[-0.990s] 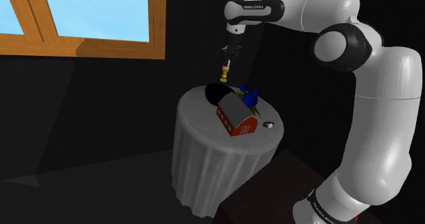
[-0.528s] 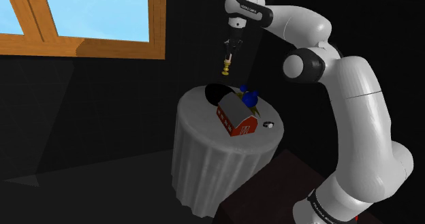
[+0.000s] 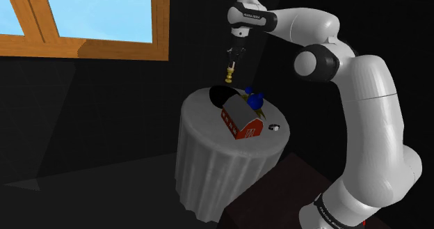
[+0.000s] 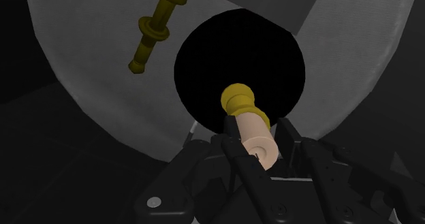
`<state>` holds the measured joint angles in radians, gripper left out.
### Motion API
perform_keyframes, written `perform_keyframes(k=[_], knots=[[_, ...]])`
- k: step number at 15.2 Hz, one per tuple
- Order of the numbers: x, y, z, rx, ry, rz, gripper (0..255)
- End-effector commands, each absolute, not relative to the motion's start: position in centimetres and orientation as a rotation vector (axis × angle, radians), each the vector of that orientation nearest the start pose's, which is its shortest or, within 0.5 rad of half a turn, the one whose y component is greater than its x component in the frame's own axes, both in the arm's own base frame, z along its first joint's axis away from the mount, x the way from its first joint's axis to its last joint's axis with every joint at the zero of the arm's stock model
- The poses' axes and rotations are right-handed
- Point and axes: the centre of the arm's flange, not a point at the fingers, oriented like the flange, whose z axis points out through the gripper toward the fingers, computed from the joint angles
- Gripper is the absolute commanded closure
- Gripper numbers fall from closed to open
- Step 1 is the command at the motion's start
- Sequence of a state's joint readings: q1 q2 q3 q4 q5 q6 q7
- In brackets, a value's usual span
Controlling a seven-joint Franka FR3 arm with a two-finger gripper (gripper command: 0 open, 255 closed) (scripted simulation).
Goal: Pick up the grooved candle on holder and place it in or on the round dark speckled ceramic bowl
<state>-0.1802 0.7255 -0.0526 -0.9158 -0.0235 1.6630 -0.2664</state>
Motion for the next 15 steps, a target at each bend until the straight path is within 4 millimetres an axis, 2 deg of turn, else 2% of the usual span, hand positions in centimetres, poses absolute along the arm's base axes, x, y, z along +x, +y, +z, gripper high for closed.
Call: perform_keyframes(k=[1,13,15], knots=[[73.4,-16.2,45.4,-3.203,-0.079,-0.013,255],[73.4,-16.2,38.7,-3.203,-0.079,-0.013,255],[73.3,-16.2,38.7,-3.203,-0.079,-0.013,255]])
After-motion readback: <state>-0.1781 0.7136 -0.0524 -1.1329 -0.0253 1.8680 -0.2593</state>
